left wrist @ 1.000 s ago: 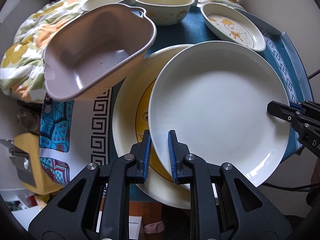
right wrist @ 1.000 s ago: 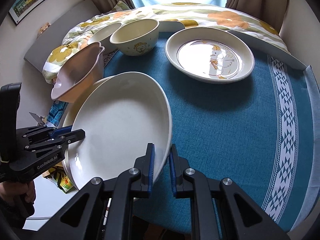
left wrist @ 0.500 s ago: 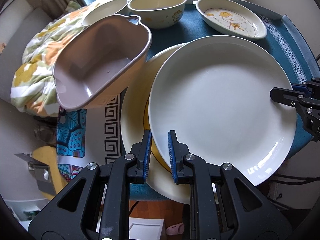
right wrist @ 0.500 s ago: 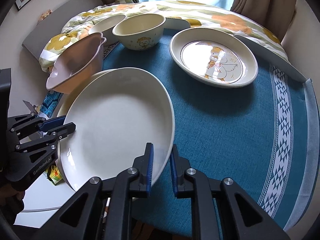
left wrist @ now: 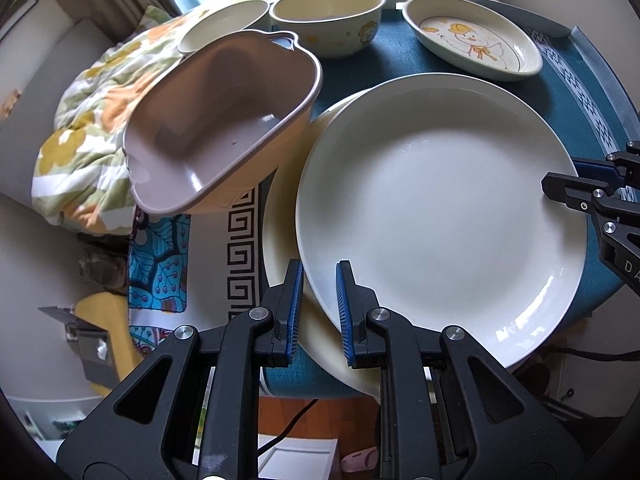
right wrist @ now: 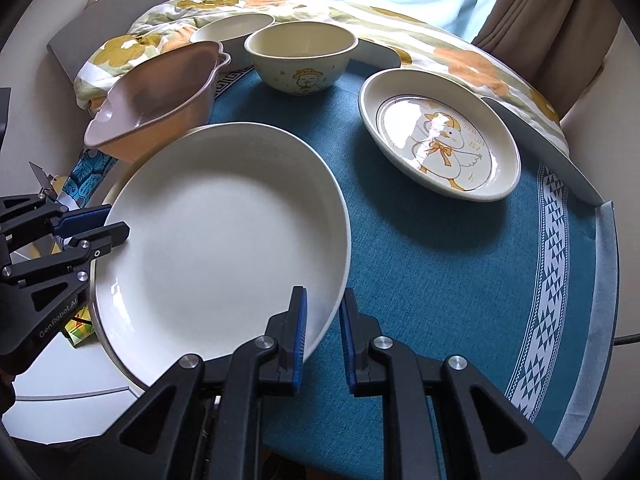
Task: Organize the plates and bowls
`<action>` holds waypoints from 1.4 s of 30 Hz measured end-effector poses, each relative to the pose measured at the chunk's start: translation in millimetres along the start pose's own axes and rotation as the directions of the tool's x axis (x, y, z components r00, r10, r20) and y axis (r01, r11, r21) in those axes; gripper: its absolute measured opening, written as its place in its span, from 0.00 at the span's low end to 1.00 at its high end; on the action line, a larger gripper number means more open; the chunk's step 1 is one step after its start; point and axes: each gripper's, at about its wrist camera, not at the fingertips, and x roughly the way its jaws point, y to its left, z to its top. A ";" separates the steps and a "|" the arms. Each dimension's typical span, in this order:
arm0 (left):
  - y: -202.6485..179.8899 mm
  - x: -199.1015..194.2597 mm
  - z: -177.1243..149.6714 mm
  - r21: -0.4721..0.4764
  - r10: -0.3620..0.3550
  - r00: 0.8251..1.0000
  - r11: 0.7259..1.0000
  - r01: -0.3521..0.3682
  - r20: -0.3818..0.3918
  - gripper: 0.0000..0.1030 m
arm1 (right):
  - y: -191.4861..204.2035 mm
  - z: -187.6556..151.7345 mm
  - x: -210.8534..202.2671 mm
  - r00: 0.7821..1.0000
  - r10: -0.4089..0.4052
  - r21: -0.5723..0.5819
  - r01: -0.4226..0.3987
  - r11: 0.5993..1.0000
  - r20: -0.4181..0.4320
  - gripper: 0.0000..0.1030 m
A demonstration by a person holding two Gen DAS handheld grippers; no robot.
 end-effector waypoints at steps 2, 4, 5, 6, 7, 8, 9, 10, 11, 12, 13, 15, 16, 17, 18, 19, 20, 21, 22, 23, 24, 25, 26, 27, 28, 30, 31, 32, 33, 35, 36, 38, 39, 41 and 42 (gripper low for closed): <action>-1.1 -0.1 -0.3 0.002 0.005 1.000 1.000 -0.005 0.001 0.14 | 2.0 -0.6 -0.3 1.000 -0.006 -0.001 0.006 1.000 -0.001 0.14; -2.3 -0.5 -0.7 0.006 0.012 1.000 1.000 -0.012 0.000 0.14 | 3.2 -0.3 -0.5 1.000 -0.012 -0.005 0.012 1.000 -0.002 0.14; -3.3 -0.8 -1.0 0.010 0.017 1.000 1.000 -0.017 0.001 0.14 | 3.5 -0.5 -0.5 1.000 -0.014 -0.006 0.014 1.000 -0.003 0.14; -4.8 -1.1 -1.2 0.015 0.023 1.000 1.000 -0.023 0.002 0.14 | 4.1 -0.6 -0.5 1.000 -0.017 -0.007 0.017 1.000 -0.004 0.14; -6.4 -1.3 -1.2 0.019 0.030 1.000 0.999 -0.030 0.003 0.14 | 4.9 -0.5 -0.6 1.000 -0.021 -0.010 0.021 1.000 -0.005 0.14; -7.3 -1.8 -1.7 0.024 0.036 0.999 0.999 -0.036 0.004 0.14 | 6.2 -0.7 -1.3 1.000 -0.028 -0.015 0.028 0.999 -0.006 0.14; -7.9 -2.2 -2.2 0.027 0.040 0.999 0.999 -0.040 0.006 0.14 | 7.6 -0.7 -1.6 0.999 -0.037 -0.025 0.037 0.999 -0.006 0.14; -8.8 -2.4 -2.2 0.030 0.044 0.999 0.999 -0.044 0.007 0.14 | 9.6 -0.5 -1.4 0.999 -0.045 -0.032 0.045 0.998 -0.006 0.14; -9.3 -2.9 -2.6 0.033 0.049 0.999 0.998 -0.050 0.009 0.14 | 10.2 -0.3 -1.3 0.999 -0.049 -0.036 0.049 0.998 -0.006 0.14; -9.6 -3.4 -2.9 0.037 0.055 0.998 0.998 -0.055 0.011 0.14 | 10.3 -0.5 -1.0 0.999 -0.049 -0.035 0.049 0.998 -0.007 0.14; -10.4 -4.0 -3.1 0.039 0.059 0.998 0.998 -0.059 0.012 0.14 | 9.9 -0.4 -0.7 0.999 -0.048 -0.033 0.048 0.998 -0.008 0.14; -10.6 -4.9 -3.8 0.043 0.069 0.998 0.997 -0.069 0.016 0.14 | 10.3 -0.3 -0.3 0.999 -0.053 -0.036 0.052 0.998 -0.008 0.14; -10.3 -5.4 -3.8 0.045 0.072 0.997 0.996 -0.073 0.018 0.14 | 10.5 -0.3 -0.3 0.998 -0.057 -0.041 0.057 0.998 -0.006 0.14; -10.1 -5.8 -4.1 0.045 0.075 0.997 0.996 -0.076 0.020 0.14 | 11.6 0.2 0.0 0.998 -0.063 -0.044 0.063 0.997 -0.006 0.14; -9.7 -6.0 -4.3 0.043 0.075 0.997 0.996 -0.076 0.021 0.14 | 12.6 0.6 0.3 0.998 -0.070 -0.047 0.069 0.997 -0.007 0.14; -9.3 -6.2 -4.4 0.042 0.074 0.997 0.996 -0.075 0.022 0.14 | 13.1 1.0 0.6 0.997 -0.075 -0.048 0.075 0.996 -0.006 0.14; -8.7 -6.4 -4.4 0.041 0.072 0.997 0.996 -0.073 0.023 0.14 | 13.4 1.2 0.8 0.997 -0.078 -0.047 0.077 0.996 -0.007 0.14; -8.8 -6.5 -4.4 0.039 0.071 0.997 0.997 -0.072 0.023 0.14 | 13.4 1.2 0.6 0.997 -0.078 -0.045 0.078 0.996 -0.007 0.14; -8.7 -6.6 -4.6 0.038 0.071 0.997 0.997 -0.072 0.024 0.14 | 12.8 1.3 0.7 0.997 -0.078 -0.043 0.077 0.996 -0.007 0.14; -8.5 -6.9 -4.7 0.039 0.072 0.997 0.997 -0.073 0.024 0.14 | 13.1 1.1 0.5 0.997 -0.078 -0.042 0.078 0.996 -0.007 0.14; -8.8 -6.9 -4.7 0.040 0.074 0.997 0.996 -0.075 0.024 0.14 | 13.3 1.1 0.2 0.997 -0.079 -0.043 0.079 0.996 -0.006 0.14; -8.7 -7.1 -4.8 0.040 0.079 0.997 0.996 -0.080 0.025 0.14 | 13.6 0.9 -0.1 0.997 -0.081 -0.043 0.081 0.996 -0.006 0.14; -8.0 -7.3 -5.1 0.039 0.084 0.996 0.996 -0.085 0.026 0.14 | 13.6 0.9 -0.3 0.997 -0.081 -0.044 0.081 0.996 -0.004 0.14; -6.6 -7.6 -5.1 0.037 0.088 0.996 0.995 -0.089 0.028 0.14 | 14.8 0.7 -0.7 0.997 -0.077 -0.044 0.077 0.996 -0.003 0.14; -5.1 -7.7 -5.1 0.031 0.077 0.997 0.996 -0.078 0.028 0.14 | 15.5 1.0 -0.5 0.997 -0.075 -0.044 0.075 0.996 -0.002 0.14; -1.6 -8.5 -5.3 0.019 0.059 0.998 0.998 -0.059 0.032 0.14 | 17.5 1.6 0.2 0.997 -0.083 -0.048 0.083 0.995 0.000 0.14; -1.6 -8.4 -5.3 0.020 0.058 0.998 0.998 -0.058 0.033 0.14 | 17.5 1.6 0.5 0.996 -0.086 -0.047 0.086 0.995 0.000 0.14; -1.8 -8.4 -5.7 0.023 0.058 0.998 0.998 -0.058 0.033 0.14 | 17.3 1.6 0.7 0.996 -0.085 -0.044 0.085 0.995 0.000 0.14; -1.7 -8.4 -5.9 0.022 0.056 0.998 0.998 -0.057 0.032 0.14 | 17.0 1.3 0.3 0.997 -0.083 -0.038 0.083 0.996 -0.001 0.14; 0.6 -8.9 -5.5 0.016 0.045 0.999 0.999 -0.046 0.026 0.14 | 15.5 1.0 -0.8 0.997 -0.074 -0.023 0.074 0.997 -0.002 0.14; 2.0 -9.5 -5.2 0.009 0.035 0.999 0.999 -0.035 0.022 0.14 | 14.3 1.1 -2.6 0.997 -0.072 -0.014 0.072 0.997 0.002 0.14; 4.7 -15.7 -3.4 0.000 0.017 0.999 1.000 -0.017 0.032 0.14 | 9.1 2.5 -10.4 0.998 -0.060 0.015 0.060 0.998 0.022 0.14; 5.2 -21.2 -1.7 -0.001 0.014 0.999 1.000 -0.014 0.041 0.14 | 4.6 3.7 -16.5 0.998 -0.049 0.037 0.048 0.998 0.036 0.14; 6.3 -38.4 3.8 -0.004 0.000 0.997 1.000 0.000 0.078 0.14 | -7.6 6.4 -32.3 0.997 -0.035 0.086 0.029 0.996 0.072 0.14; 8.0 -49.6 7.8 -0.009 -0.013 0.994 1.000 0.014 0.104 0.14 | -14.5 8.0 -41.4 0.995 -0.033 0.109 0.023 0.994 0.092 0.14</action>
